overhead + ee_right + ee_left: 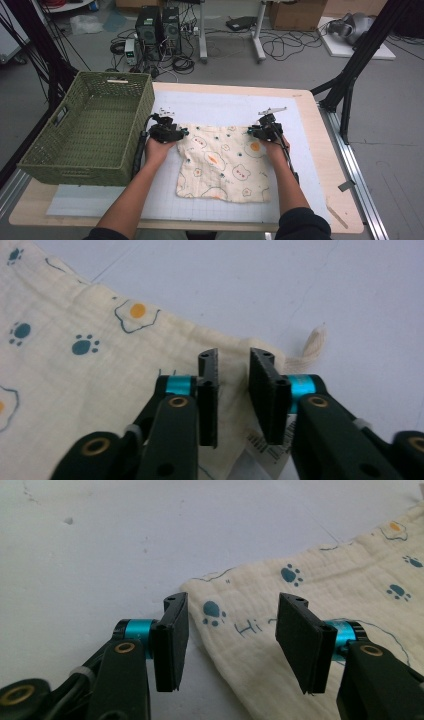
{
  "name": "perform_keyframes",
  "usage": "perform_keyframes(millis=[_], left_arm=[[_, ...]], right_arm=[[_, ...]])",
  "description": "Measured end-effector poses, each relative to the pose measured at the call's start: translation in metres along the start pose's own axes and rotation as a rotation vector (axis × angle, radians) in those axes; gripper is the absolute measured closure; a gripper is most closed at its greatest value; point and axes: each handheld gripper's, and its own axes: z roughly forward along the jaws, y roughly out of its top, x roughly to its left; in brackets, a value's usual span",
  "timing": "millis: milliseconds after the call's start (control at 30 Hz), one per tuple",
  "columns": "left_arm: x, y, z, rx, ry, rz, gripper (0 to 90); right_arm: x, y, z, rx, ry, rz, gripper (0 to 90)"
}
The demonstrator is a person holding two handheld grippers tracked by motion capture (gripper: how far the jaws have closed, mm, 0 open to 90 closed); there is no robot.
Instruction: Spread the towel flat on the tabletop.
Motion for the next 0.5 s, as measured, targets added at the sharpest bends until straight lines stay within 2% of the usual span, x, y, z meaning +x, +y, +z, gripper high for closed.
perform_keyframes(millis=[33, 67, 100, 133, 233, 267, 367, 433, 500], left_arm=[[-0.001, 0.0, 0.0, -0.001, 0.002, 0.002, 47.4], [-0.001, 0.0, -0.001, -0.001, 0.001, 0.007, 47.4], [-0.001, -0.001, -0.001, -0.002, 0.001, 0.005, 47.4], [-0.001, -0.001, -0.001, 0.001, 0.002, 0.005, 47.3], [-0.002, -0.003, 0.0, 0.009, 0.001, 0.003, 47.2], [-0.003, -0.003, 0.001, 0.011, -0.002, 0.004, 46.6], [-0.007, -0.002, 0.003, -0.014, -0.018, 0.009, 46.4], [-0.012, -0.002, 0.007, -0.027, -0.003, 0.026, 46.6], [-0.015, -0.002, 0.012, -0.016, -0.012, 0.027, 47.1]], right_arm=[[-0.002, 0.0, 0.0, -0.007, 0.011, -0.001, 86.1], [-0.003, 0.0, 0.0, -0.011, -0.005, -0.009, 87.7], [-0.004, 0.0, -0.001, -0.012, -0.038, -0.026, 88.0], [-0.005, 0.0, -0.002, -0.015, -0.078, -0.021, 88.1], [-0.014, -0.001, -0.008, -0.042, -0.169, 0.047, 88.0], [-0.017, -0.002, -0.01, -0.049, -0.176, 0.075, 87.0], [-0.017, -0.002, -0.015, -0.068, -0.166, 0.093, 74.5], [-0.015, -0.001, -0.022, -0.09, -0.147, 0.08, 68.8], [-0.012, 0.0, -0.03, -0.101, -0.132, 0.081, 61.2]])
